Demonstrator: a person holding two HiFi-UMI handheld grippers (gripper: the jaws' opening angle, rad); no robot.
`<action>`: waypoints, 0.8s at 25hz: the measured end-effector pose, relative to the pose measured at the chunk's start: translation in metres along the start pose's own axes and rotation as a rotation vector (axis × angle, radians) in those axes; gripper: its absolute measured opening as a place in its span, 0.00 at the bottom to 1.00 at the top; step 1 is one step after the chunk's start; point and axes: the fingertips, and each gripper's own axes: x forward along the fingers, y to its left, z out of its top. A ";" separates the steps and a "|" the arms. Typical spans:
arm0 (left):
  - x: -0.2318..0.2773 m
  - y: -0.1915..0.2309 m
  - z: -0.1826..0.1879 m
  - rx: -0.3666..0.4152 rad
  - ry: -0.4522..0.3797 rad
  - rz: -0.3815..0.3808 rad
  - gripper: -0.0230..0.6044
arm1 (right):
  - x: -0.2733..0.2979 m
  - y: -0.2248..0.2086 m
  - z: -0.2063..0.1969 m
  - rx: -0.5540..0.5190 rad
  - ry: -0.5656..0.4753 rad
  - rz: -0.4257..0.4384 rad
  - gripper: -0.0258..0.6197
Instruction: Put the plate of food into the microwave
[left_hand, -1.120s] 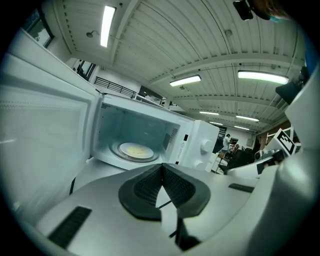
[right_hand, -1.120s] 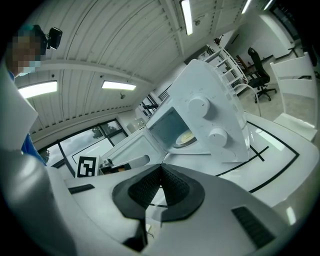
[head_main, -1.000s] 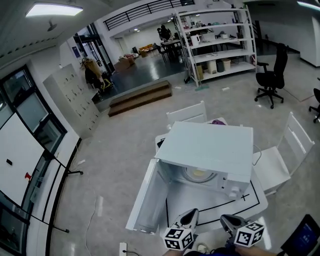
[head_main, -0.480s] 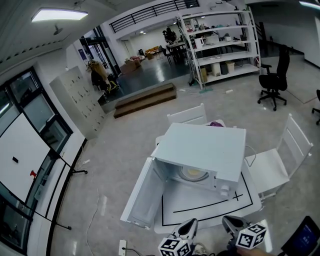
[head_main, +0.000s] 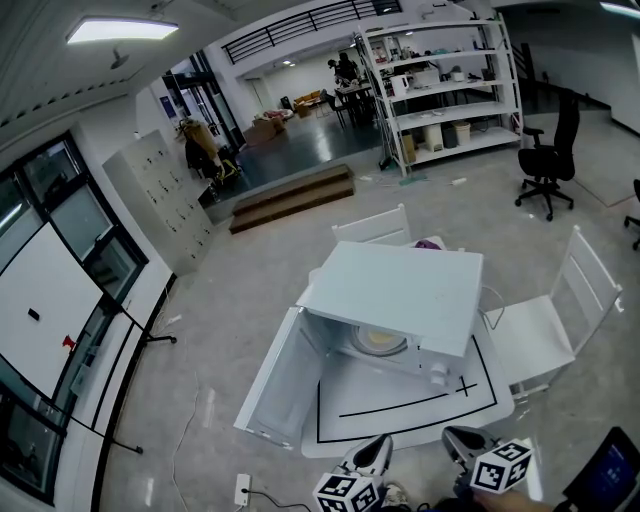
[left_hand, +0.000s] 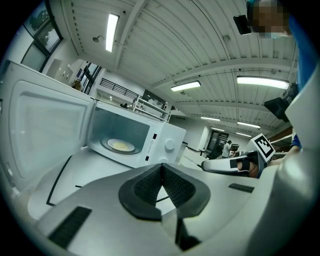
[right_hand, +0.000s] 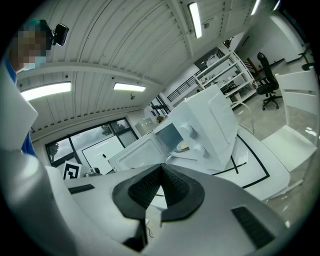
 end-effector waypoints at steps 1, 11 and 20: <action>0.001 -0.002 0.000 0.000 -0.002 0.001 0.05 | -0.001 -0.001 0.001 -0.004 0.002 0.002 0.04; 0.007 -0.013 -0.002 -0.007 -0.002 0.021 0.05 | -0.008 -0.004 0.004 -0.025 0.010 0.026 0.04; 0.004 -0.024 -0.001 -0.009 -0.012 0.041 0.05 | -0.018 -0.002 0.005 -0.032 0.012 0.048 0.04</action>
